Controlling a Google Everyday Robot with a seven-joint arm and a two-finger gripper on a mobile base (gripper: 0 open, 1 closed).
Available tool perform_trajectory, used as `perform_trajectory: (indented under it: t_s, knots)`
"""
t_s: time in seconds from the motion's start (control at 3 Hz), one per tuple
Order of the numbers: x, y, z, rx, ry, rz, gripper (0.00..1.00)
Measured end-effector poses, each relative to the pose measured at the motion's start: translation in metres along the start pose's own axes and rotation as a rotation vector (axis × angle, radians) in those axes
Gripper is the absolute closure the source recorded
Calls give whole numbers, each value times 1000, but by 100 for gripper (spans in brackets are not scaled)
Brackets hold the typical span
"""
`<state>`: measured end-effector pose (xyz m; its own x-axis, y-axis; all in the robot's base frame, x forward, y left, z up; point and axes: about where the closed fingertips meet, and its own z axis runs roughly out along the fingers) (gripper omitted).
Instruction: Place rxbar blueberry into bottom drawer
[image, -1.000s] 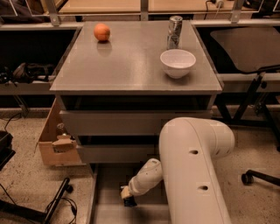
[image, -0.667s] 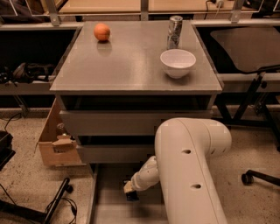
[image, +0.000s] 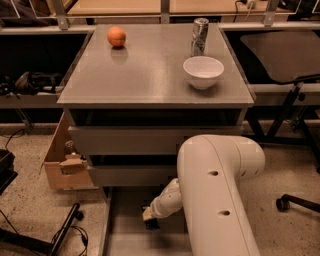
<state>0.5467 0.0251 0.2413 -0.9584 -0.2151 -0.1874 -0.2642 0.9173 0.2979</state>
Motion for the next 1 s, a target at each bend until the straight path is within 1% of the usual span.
perform_trajectory:
  t_s: [0.33,0.67,1.0]
  knots:
    - [0,0,0,0,0,0,28]
    - [0,0,0,0,0,0,3]
    - [0,0,0,0,0,0,0]
